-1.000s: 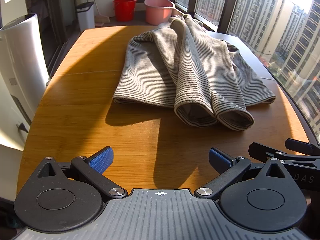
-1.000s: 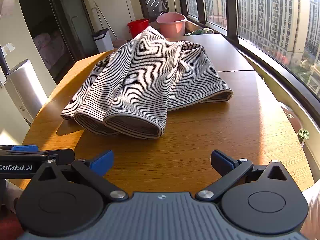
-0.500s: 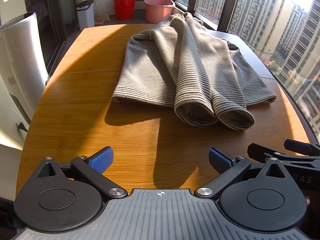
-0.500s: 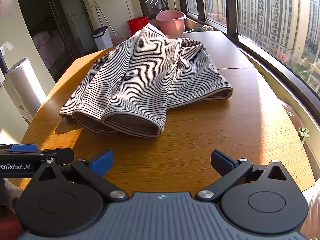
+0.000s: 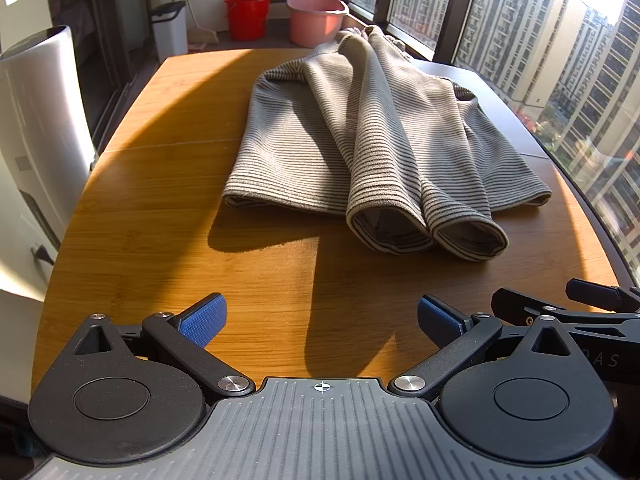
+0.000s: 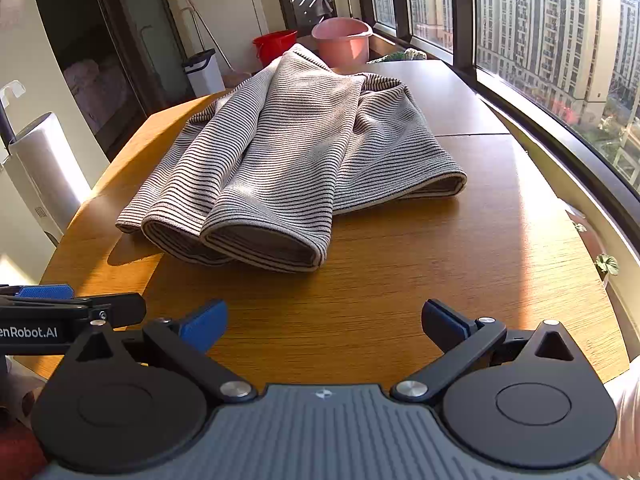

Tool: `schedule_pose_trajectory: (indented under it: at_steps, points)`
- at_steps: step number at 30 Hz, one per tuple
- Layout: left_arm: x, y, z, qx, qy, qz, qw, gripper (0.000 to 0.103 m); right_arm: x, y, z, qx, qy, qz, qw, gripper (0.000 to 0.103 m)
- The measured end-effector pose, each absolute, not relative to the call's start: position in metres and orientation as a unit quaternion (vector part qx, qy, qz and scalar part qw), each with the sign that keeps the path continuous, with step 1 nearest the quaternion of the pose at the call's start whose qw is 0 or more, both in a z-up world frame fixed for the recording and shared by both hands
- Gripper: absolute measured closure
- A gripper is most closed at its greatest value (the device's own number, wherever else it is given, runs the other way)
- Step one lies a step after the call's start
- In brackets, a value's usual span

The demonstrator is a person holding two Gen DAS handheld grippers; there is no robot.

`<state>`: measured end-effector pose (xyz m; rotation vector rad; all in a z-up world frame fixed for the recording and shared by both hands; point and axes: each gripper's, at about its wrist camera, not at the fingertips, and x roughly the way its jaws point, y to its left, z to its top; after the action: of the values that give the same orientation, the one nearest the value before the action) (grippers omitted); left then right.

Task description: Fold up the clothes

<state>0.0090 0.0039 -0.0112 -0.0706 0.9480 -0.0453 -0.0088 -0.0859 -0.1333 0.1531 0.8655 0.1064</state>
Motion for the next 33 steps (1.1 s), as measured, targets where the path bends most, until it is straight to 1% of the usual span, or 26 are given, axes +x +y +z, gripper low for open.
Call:
schedule_pose_trajectory:
  at_steps: [22, 29, 33]
  points:
    - [0.013, 0.006, -0.015, -0.042, 0.465, -0.028, 0.884, 0.000, -0.006, -0.082, -0.137, 0.064, 0.427, 0.051, 0.901, 0.000]
    - [0.031, 0.014, -0.020, -0.069, 0.474, -0.050, 0.876, 0.000, 0.004, -0.080, -0.136, 0.038, 0.419, 0.065, 0.905, 0.000]
    - [0.046, 0.015, -0.015, -0.069, 0.451, -0.080, 0.886, 0.000, 0.022, -0.081, -0.136, 0.022, 0.412, 0.062, 0.909, 0.000]
